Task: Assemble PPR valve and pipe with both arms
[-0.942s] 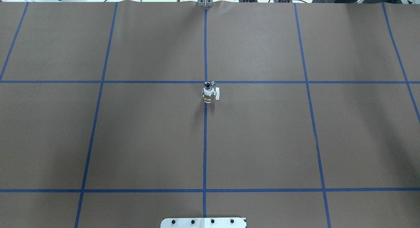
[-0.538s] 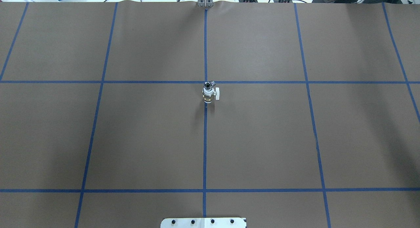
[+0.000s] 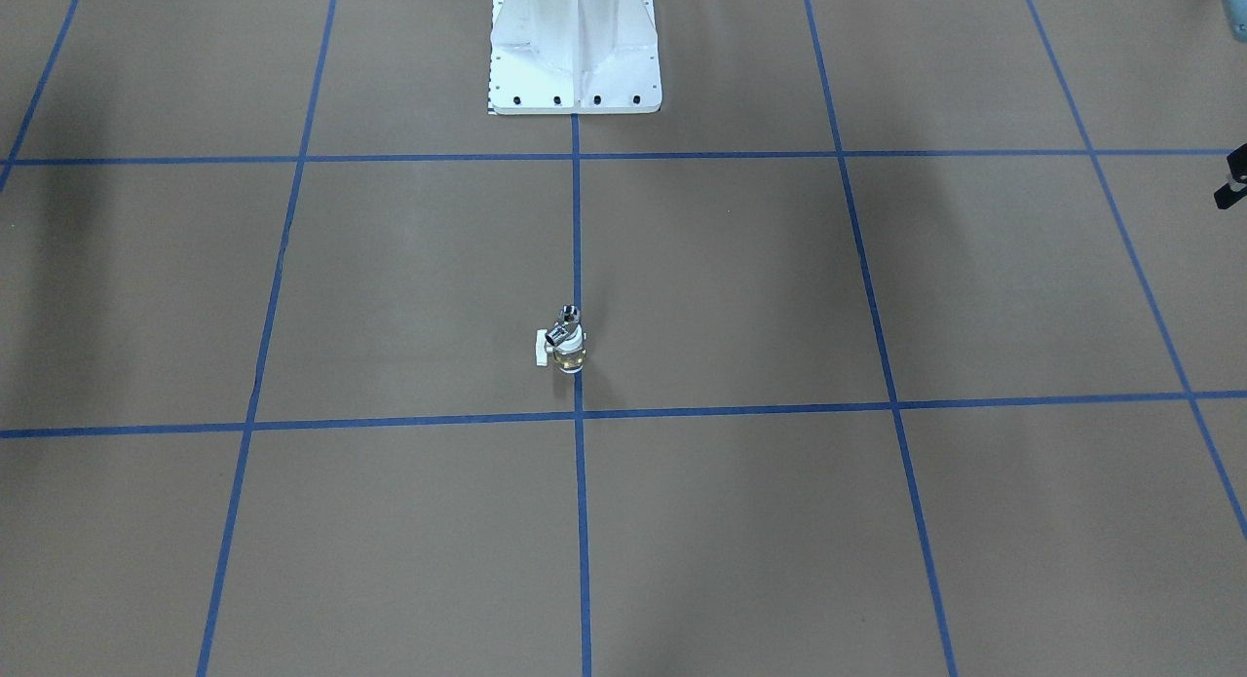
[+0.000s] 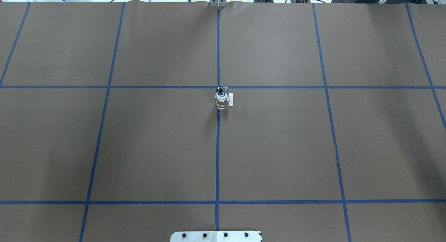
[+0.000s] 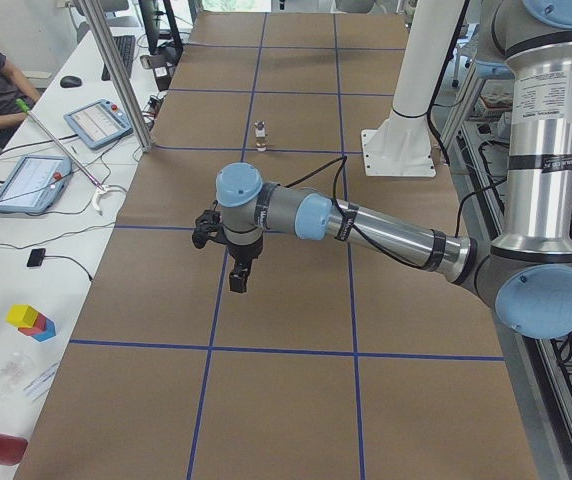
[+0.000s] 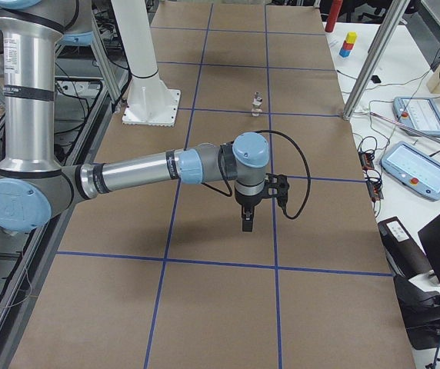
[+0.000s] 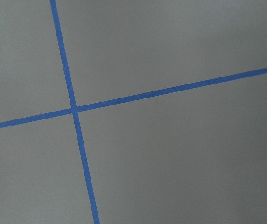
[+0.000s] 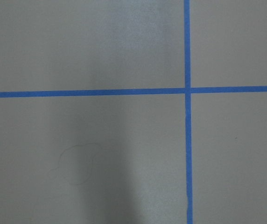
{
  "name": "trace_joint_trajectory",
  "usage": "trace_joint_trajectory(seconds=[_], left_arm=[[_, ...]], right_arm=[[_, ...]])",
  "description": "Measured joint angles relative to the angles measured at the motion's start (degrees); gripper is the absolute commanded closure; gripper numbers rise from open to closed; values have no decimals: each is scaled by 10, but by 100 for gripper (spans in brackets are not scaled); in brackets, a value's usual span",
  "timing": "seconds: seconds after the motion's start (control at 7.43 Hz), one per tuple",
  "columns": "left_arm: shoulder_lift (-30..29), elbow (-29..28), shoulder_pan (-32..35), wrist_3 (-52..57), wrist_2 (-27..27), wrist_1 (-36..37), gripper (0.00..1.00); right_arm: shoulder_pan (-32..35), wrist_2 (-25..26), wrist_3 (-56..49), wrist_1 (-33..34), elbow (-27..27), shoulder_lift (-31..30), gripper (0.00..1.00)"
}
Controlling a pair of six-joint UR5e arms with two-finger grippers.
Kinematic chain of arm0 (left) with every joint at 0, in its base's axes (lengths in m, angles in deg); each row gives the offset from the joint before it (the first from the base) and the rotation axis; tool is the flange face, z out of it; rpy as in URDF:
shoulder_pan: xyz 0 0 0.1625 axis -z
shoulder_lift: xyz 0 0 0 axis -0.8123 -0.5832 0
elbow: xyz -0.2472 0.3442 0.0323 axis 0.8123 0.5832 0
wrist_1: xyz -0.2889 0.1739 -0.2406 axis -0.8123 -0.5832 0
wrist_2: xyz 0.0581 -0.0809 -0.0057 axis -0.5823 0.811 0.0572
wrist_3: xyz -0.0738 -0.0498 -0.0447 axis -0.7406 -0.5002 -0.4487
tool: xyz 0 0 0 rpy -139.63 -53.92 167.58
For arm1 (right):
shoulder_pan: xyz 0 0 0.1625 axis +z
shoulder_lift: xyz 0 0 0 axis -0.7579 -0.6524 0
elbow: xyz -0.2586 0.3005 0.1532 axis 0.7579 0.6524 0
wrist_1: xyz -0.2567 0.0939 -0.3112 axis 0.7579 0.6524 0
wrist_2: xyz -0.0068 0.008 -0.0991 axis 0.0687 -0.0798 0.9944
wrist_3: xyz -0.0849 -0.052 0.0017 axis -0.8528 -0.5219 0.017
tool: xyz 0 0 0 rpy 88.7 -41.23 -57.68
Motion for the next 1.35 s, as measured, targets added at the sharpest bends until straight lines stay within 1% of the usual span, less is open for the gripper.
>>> trace_joint_trajectory(seconds=[0.27, 0.54, 0.81, 1.35], left_arm=[[-8, -25, 26, 12, 6, 2, 0], [-19, -57, 49, 13, 46, 1, 0], [-20, -65, 54, 8, 64, -1, 0], [-19, -63, 55, 7, 65, -2, 0]], right_arm=[[0, 8, -1, 0, -4, -8, 1], [0, 10, 0, 0, -4, -11, 1], [0, 8, 3, 0, -4, -12, 0], [0, 5, 7, 1, -1, -7, 0]])
